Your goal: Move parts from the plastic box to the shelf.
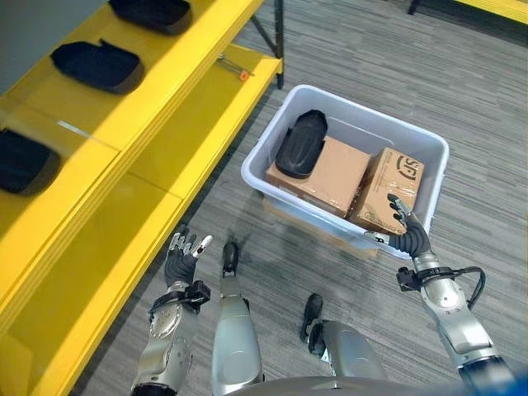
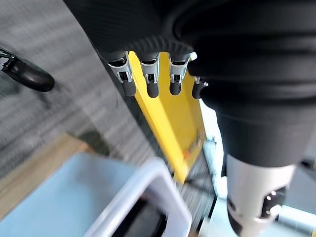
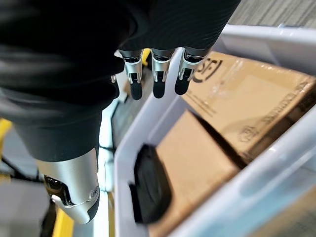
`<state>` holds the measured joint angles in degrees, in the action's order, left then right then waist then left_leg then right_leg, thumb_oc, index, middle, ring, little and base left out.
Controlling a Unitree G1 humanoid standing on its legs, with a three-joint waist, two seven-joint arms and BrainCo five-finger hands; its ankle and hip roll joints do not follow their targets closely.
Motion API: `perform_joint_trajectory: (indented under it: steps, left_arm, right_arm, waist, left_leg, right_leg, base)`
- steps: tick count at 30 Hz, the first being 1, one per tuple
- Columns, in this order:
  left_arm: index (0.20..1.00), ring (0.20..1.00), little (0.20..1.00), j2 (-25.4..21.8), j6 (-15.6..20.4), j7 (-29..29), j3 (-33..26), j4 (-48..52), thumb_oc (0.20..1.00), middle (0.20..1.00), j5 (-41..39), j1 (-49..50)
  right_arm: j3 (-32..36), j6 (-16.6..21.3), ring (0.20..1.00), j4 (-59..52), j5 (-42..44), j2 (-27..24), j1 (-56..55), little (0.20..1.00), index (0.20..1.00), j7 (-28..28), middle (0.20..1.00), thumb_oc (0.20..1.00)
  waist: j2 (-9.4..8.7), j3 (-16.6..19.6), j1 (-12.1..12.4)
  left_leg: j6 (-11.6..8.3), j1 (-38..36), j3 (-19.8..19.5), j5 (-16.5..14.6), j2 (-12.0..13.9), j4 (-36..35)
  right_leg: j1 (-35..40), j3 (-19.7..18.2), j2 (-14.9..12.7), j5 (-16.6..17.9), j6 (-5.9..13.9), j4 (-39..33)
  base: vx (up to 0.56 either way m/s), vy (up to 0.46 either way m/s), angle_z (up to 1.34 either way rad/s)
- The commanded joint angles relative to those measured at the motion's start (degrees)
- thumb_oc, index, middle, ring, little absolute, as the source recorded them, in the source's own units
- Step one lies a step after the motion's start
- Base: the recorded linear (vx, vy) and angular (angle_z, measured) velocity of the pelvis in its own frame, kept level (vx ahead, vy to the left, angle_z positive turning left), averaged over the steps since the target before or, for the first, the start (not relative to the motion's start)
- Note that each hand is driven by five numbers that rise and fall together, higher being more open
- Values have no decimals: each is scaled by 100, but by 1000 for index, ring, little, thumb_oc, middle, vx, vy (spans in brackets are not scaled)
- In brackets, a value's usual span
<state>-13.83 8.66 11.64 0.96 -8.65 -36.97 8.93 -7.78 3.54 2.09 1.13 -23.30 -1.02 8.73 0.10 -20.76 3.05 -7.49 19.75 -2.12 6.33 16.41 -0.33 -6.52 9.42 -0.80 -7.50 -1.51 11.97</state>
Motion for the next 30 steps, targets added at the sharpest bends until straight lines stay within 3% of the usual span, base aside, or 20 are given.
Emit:
perform_joint_trajectory:
  steps: [1,3,7,12,23,30]
  left_arm:
    - [1000,1000,1000,-212,291,-44,-16,648,1000,1000,14,127]
    - [1000,1000,1000,-319,276,-75,82,668,1000,1000,59,106]
    - [1000,1000,1000,-554,269,0,-16,665,1000,1000,124,69]
    - [1000,1000,1000,-674,300,161,-265,603,1000,1000,166,20]
    - [1000,1000,1000,-1095,392,290,-73,940,1000,1000,874,-818]
    - [1000,1000,1000,-1193,600,568,714,903,1000,1000,911,-2488]
  right_arm:
    - [162,286,1000,-439,133,-62,-74,1000,1000,3,1000,1000]
    - [175,255,1000,-463,203,62,-178,1000,1000,-67,1000,1000]
    - [118,192,1000,-425,242,220,-206,1000,1000,-132,1000,1000]
    - [153,172,1000,-502,321,278,-300,1000,1000,-231,1000,1000]
    - [141,284,1000,-666,447,180,-271,1000,1000,-290,1000,1000]
    - [-122,392,1000,-781,516,71,-183,1000,1000,-236,1000,1000]
  waist:
    - [-16,179,15]
    - [-112,185,-56]
    - [-257,191,-150]
    - [-422,91,-250]
    - [-452,-6,-529]
    - [-446,-148,-905]
  left_leg:
    - [-119,-477,20,686,14,111]
    - [55,-466,182,203,-242,534]
    - [275,-307,702,-366,-472,1165]
    - [390,-96,940,-652,-448,1509]
    - [257,-24,1121,-475,-363,1216]
    - [79,107,1362,-205,-216,871]
  right_leg:
    - [517,98,-967,-8,792,-290]
    - [636,-28,-1263,214,966,-512]
    - [429,-211,-1676,695,1193,-726]
    - [204,-234,-1741,988,1289,-831]
    - [-146,-297,-1697,1126,1300,-1011]
    - [-618,-517,-1613,1338,1358,-1263]
  base:
    - [166,330,-127]
    - [153,403,-97]
    - [74,322,-39]
    - [25,120,-45]
    - [-5,7,-7]
    - [-12,-29,-17]
